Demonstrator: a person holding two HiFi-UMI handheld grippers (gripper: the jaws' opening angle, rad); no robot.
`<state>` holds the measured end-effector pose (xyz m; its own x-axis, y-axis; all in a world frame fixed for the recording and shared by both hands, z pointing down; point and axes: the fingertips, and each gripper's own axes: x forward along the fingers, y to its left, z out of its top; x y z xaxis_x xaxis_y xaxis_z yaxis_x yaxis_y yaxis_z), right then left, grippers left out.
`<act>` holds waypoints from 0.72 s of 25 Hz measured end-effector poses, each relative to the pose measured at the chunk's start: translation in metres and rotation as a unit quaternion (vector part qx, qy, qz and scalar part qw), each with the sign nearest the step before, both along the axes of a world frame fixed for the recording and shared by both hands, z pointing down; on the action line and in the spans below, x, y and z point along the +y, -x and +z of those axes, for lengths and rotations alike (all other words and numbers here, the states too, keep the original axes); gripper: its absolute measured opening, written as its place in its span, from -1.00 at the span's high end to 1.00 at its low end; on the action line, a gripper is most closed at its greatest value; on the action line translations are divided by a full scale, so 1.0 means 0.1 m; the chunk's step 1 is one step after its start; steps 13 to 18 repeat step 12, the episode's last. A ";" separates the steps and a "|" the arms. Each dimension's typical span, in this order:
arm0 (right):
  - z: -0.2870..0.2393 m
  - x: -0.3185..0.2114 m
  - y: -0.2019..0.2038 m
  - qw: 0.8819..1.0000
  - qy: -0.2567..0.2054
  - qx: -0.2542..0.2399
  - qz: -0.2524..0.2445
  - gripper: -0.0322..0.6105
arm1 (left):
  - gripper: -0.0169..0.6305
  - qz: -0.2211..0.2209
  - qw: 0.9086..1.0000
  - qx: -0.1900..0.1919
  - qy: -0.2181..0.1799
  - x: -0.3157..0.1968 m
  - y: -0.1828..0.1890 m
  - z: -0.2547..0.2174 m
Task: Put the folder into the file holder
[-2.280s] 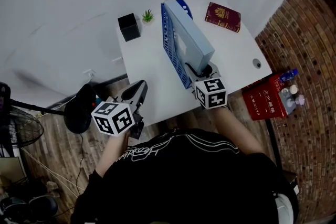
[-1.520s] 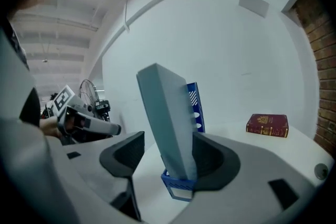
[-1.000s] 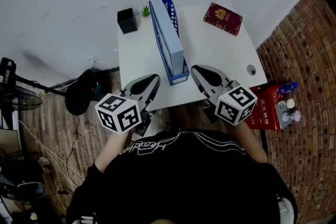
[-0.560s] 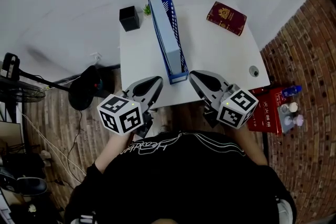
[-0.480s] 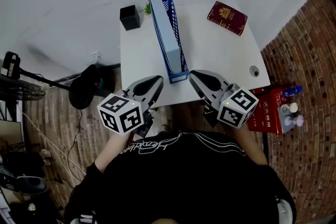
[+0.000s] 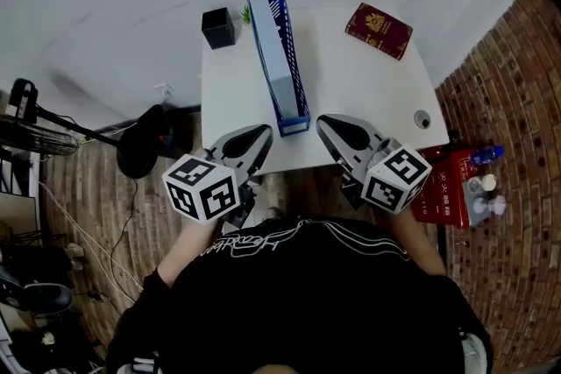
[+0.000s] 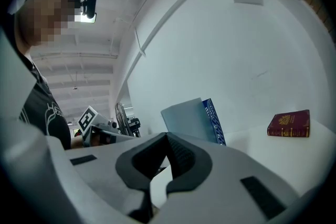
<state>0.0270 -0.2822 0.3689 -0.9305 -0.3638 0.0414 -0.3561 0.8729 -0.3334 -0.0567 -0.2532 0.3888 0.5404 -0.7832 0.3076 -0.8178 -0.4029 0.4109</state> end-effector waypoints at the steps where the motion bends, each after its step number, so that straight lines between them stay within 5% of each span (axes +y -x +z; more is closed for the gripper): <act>1: 0.00 0.00 -0.01 1.000 -0.002 0.001 -0.001 0.90 | 0.85 -0.001 1.000 0.000 0.000 0.01 -0.01 0.00; 18: 0.03 0.00 -0.20 1.000 -0.009 0.013 -0.012 0.90 | 0.85 -0.019 1.000 -0.008 0.000 0.08 -0.21 -0.02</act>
